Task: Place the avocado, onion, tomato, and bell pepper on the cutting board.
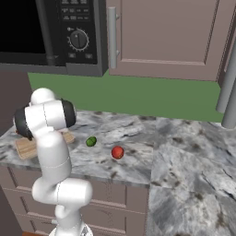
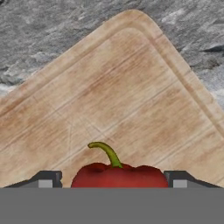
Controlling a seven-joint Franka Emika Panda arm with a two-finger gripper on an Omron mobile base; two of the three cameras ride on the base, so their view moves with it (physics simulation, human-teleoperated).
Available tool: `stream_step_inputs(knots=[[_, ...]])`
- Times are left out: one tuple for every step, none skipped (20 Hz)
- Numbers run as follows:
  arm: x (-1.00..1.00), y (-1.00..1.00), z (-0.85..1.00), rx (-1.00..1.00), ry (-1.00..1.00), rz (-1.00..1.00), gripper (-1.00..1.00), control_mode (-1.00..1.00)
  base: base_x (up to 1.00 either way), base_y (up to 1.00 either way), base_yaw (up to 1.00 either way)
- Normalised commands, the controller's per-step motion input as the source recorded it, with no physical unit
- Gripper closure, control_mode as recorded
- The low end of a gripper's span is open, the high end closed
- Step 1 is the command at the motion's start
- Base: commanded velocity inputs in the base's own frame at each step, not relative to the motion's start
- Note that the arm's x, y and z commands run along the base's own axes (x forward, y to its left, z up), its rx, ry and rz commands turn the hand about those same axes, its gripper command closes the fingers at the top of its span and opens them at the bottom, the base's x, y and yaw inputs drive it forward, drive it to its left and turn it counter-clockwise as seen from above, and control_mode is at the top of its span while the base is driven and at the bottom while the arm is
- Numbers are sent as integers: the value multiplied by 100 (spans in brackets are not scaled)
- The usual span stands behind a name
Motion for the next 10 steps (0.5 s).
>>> stream_step_inputs(knots=[[0,0,-16,0,0,0,-100,-100,0,0,0],[0,0,-16,0,0,0,-100,-100,0,0,0],[0,0,-15,0,0,0,-100,-100,0,0,0],[0,0,-13,0,0,0,-100,-100,0,0,0],[0,0,-11,0,0,0,-100,-100,0,0,0],[0,0,-9,0,0,0,-100,-100,0,0,0],[0,0,-4,0,0,0,-100,-100,0,0,0],[0,0,0,0,0,0,-100,-100,0,0,0],[-4,0,0,0,0,0,-100,-100,0,0,0],[-6,0,0,0,0,0,-100,-100,0,0,0]])
